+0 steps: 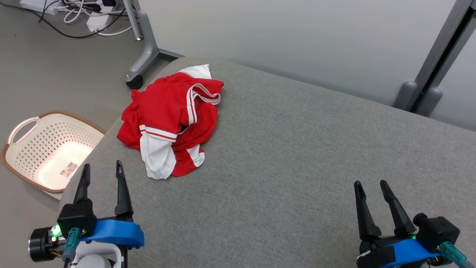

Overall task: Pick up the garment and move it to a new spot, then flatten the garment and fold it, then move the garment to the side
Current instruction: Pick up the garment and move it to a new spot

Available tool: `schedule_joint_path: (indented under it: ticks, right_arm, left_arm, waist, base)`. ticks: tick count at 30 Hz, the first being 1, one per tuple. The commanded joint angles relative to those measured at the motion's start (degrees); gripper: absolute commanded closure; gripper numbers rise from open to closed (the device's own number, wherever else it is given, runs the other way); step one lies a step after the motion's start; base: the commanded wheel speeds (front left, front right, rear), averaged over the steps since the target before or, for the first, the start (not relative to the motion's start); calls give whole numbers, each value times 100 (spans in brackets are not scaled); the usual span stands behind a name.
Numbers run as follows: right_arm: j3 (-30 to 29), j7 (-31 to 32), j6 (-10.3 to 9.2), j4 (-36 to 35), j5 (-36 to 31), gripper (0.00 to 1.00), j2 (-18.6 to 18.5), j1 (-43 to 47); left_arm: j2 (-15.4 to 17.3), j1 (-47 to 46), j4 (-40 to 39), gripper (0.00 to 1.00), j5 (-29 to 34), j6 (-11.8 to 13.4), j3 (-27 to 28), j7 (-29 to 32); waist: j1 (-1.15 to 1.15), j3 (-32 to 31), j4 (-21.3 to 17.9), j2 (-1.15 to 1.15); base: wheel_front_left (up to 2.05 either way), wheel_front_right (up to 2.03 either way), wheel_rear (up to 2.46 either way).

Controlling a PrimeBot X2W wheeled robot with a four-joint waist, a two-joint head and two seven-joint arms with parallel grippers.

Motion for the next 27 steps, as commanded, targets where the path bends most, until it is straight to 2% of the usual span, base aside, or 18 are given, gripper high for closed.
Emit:
schedule_joint_path:
  ticks: [1, 9, 16, 22, 27]
  right_arm:
    - [14, -4, 15, 6, -1, 0, -36, -72]
    - [85, 3, 15, -20, -111, 0, -36, -197]
    - [-7, 105, 15, -265, -361, 0, -36, -412]
    - [-122, 292, 14, -641, -575, 0, -35, -624]
    - [-191, 390, 15, -918, -679, 0, -32, -787]
  left_arm:
    - [29, -14, -22, 0, -18, 26, 37, -25]
    - [164, -431, -28, 0, -189, 4, 217, -32]
    - [457, -1516, 214, 0, -339, -177, 359, 36]
    - [747, -2590, 725, 0, -484, -401, 441, 189]
    - [1000, -3314, 1470, 0, -513, -534, 434, 480]
  waist:
    - [0, 13, 2, 0]
    - [0, 216, -309, 0]
    - [0, 738, -779, 0]
    - [0, 1296, -1195, 0]
    - [0, 1729, -1481, 0]
  base:
    - [0, 0, 0]
    - [0, 0, 0]
    - [0, 0, 0]
    - [0, 0, 0]
    - [0, 0, 0]
